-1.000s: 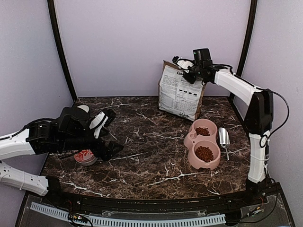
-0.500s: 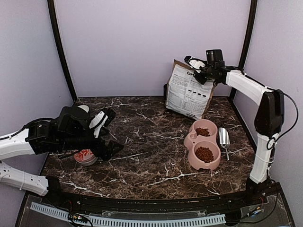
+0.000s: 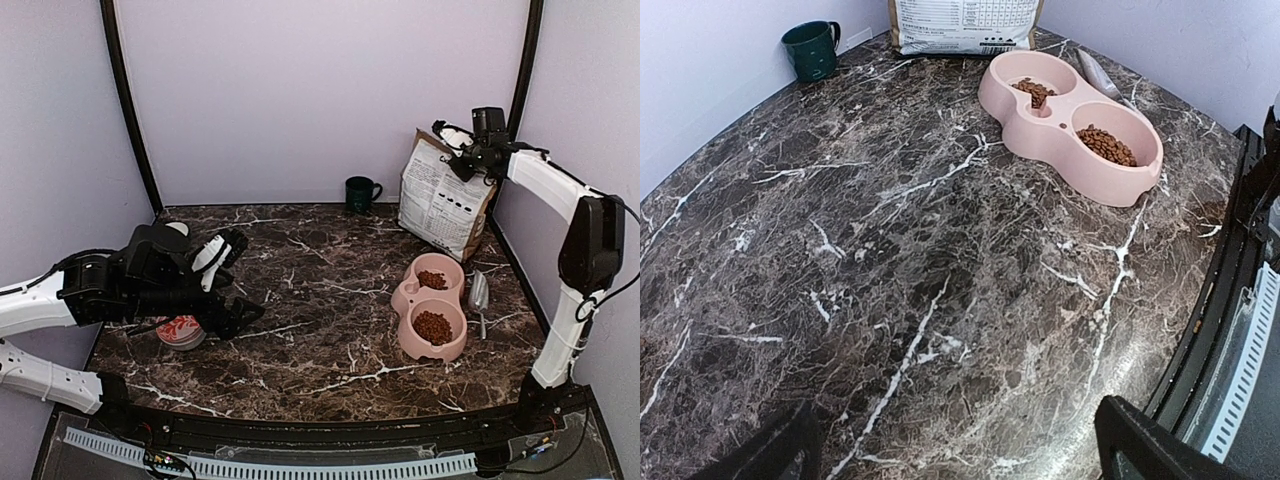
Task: Serve the pet food
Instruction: Move the pet food bag to the corner of the board.
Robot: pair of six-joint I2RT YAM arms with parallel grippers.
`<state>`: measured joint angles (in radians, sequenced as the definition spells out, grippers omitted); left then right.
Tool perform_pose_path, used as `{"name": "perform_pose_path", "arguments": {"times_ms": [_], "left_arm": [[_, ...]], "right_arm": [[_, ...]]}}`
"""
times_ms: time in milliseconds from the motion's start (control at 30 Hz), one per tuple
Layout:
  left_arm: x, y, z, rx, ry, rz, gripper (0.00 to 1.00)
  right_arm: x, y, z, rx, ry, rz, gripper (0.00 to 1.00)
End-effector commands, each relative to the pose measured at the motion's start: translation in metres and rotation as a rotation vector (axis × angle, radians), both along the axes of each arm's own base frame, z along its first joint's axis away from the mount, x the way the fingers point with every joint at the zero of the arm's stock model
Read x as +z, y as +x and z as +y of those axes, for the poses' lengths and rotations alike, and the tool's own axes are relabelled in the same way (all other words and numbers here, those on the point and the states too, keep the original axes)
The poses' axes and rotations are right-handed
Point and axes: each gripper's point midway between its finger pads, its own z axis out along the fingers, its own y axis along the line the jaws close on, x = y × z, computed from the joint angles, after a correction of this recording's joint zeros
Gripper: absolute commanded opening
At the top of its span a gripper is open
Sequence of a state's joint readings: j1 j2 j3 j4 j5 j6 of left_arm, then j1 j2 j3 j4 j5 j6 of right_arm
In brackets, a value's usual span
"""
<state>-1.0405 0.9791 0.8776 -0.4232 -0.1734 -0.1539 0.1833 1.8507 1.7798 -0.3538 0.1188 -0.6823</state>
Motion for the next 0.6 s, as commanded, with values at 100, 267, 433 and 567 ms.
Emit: {"name": "perform_pose_path", "arguments": {"times_ms": [100, 267, 433, 567], "left_arm": [[0.016, 0.003, -0.004, -0.005, -0.045, -0.026, 0.98], [0.016, 0.003, -0.003, 0.004, -0.044, -0.026, 0.97], [0.021, 0.006, 0.003, 0.041, -0.050, -0.030, 0.98], [0.023, 0.007, 0.008, 0.069, -0.053, -0.030, 0.98]], "right_arm": [[0.306, -0.100, -0.024, -0.034, 0.246, -0.920, 0.09], [0.300, -0.105, -0.021, -0.012, 0.310, -0.886, 0.33], [0.303, -0.118, -0.012, 0.036, 0.417, -0.850, 0.41], [0.301, -0.134, 0.000, 0.087, 0.508, -0.787, 0.48]]}}
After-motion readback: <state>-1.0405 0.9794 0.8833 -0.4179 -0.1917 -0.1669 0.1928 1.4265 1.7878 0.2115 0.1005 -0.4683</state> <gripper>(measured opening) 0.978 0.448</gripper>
